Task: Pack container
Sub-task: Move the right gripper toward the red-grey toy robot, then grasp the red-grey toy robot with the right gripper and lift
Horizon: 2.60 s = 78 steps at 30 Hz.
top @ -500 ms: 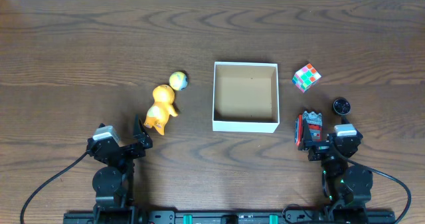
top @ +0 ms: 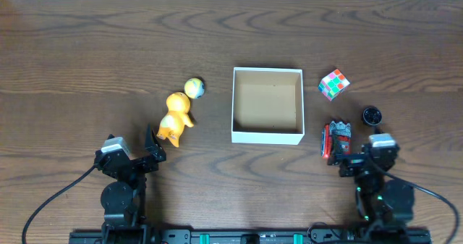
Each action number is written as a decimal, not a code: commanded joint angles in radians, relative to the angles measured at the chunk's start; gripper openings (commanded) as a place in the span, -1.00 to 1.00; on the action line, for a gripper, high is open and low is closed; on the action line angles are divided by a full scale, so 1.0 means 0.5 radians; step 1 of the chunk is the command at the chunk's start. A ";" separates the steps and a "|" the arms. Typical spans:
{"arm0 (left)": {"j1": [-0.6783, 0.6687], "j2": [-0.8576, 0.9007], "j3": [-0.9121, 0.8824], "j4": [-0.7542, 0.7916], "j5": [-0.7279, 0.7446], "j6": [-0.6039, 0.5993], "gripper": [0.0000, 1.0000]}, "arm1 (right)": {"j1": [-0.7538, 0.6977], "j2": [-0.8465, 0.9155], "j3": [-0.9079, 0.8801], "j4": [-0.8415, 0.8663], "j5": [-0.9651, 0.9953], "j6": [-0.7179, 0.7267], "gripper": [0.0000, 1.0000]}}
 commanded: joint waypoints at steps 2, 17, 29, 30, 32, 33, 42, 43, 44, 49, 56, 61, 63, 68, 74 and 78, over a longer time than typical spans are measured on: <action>0.009 0.001 -0.038 -0.080 -0.018 0.028 0.96 | -0.014 0.271 0.495 -0.141 0.208 -0.044 0.99; 0.009 0.001 -0.038 -0.080 -0.018 0.028 0.96 | -0.014 1.556 1.606 -0.943 -0.101 0.054 0.98; 0.009 0.001 -0.038 -0.080 -0.018 0.028 0.96 | -0.014 2.181 1.824 -1.430 -0.139 0.053 0.99; 0.009 0.001 -0.038 -0.080 -0.018 0.028 0.96 | -0.014 2.212 1.824 -1.431 -0.140 0.054 0.99; 0.009 0.001 -0.038 -0.080 -0.018 0.028 0.96 | -0.014 2.266 1.822 -1.441 -0.140 0.054 0.98; 0.009 0.001 -0.038 -0.080 -0.018 0.028 0.96 | -0.014 2.287 1.817 -1.443 -0.140 0.054 0.99; 0.009 0.001 -0.038 -0.080 -0.018 0.028 0.96 | -0.014 2.440 1.614 -1.367 -0.076 0.060 0.98; 0.009 0.001 -0.038 -0.080 -0.018 0.028 0.96 | -0.014 2.446 1.579 -1.334 -0.066 0.071 0.98; 0.009 0.001 -0.038 -0.080 -0.018 0.028 0.96 | -0.016 2.451 1.539 -1.289 -0.063 0.095 0.99; 0.009 0.001 -0.038 -0.080 -0.018 0.028 0.96 | -0.037 2.472 1.364 -1.082 -0.063 0.157 0.99; 0.009 0.001 -0.038 -0.080 -0.018 0.028 0.96 | -0.037 2.526 1.152 -0.828 0.042 0.151 0.99; 0.009 0.001 -0.038 -0.080 -0.018 0.028 0.96 | -0.048 2.571 1.048 -0.774 0.049 0.150 0.99; 0.009 0.001 -0.038 -0.080 -0.018 0.028 0.96 | -0.047 2.573 1.033 -0.775 0.050 0.150 0.99; 0.009 0.001 -0.038 -0.080 -0.018 0.028 0.96 | -0.047 2.573 1.032 -0.781 0.048 0.151 0.67; 0.009 0.001 -0.038 -0.080 -0.018 0.028 0.96 | -0.047 2.573 1.032 -0.855 0.048 0.151 0.25; 0.009 0.001 -0.038 -0.080 -0.018 0.028 0.96 | -0.047 2.572 1.032 -0.869 0.047 0.151 0.19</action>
